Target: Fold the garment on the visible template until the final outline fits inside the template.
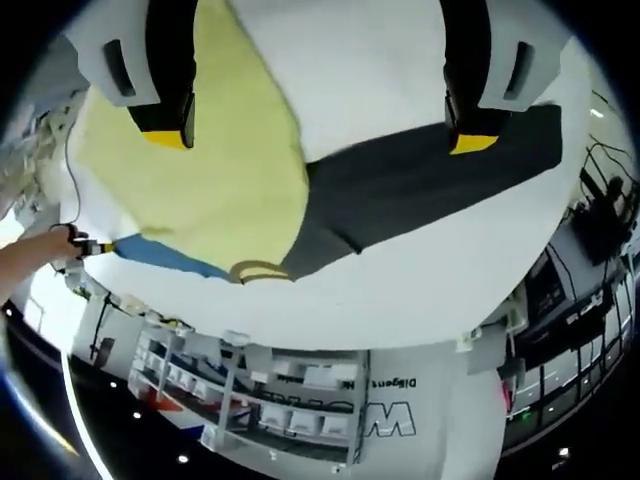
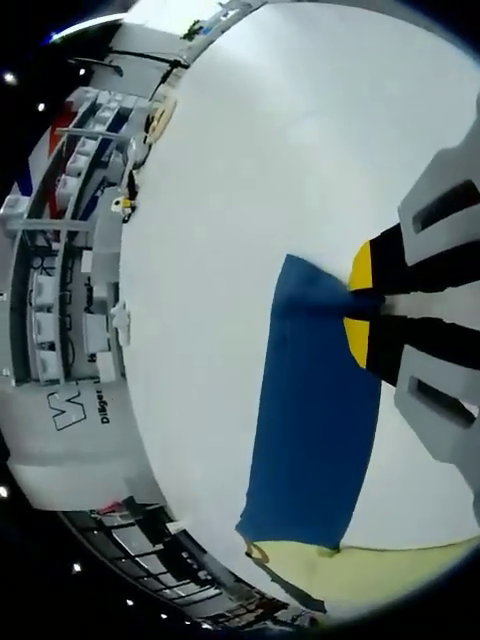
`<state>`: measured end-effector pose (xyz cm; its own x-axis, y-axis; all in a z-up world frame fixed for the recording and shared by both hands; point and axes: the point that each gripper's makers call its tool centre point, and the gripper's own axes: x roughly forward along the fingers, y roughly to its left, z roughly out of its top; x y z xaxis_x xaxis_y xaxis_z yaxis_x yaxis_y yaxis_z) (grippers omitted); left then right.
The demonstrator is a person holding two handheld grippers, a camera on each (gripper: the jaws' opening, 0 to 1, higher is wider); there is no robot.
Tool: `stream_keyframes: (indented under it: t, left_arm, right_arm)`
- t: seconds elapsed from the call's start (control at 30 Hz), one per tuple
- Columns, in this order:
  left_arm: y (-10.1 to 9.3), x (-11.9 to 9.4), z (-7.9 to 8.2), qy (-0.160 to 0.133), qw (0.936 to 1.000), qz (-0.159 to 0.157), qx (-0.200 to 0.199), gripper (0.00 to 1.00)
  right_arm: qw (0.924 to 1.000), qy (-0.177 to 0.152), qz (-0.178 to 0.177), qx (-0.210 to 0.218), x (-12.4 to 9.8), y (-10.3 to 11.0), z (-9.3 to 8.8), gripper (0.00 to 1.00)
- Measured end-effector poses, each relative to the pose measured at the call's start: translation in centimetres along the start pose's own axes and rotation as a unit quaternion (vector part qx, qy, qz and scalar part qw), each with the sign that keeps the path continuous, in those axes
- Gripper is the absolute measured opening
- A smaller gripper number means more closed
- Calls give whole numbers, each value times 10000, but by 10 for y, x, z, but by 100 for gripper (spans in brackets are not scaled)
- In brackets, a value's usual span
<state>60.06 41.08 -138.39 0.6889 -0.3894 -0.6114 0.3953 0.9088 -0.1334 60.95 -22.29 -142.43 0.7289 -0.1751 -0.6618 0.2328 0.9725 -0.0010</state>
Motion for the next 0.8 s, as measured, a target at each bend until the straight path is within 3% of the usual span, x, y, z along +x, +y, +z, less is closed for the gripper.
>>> stream_keyframes:
  t: [0.27,0.47,0.63,0.8]
  left_arm:
    - [-27,-5,-2,-48,9993,-286,237,100]
    - [-49,-9,-3,-148,9983,-493,258,100]
    - [-66,-15,-2,-262,9972,-635,290,100]
    - [-75,-21,-2,-364,9962,-719,333,100]
  right_arm:
    - [9987,-399,31,-299,-14,6,35,0]
    - [9938,-862,270,-646,-33,33,77,0]
    - [9865,-1228,596,-909,-49,71,109,0]
    - [9759,-1483,1034,-1219,-66,125,138,0]
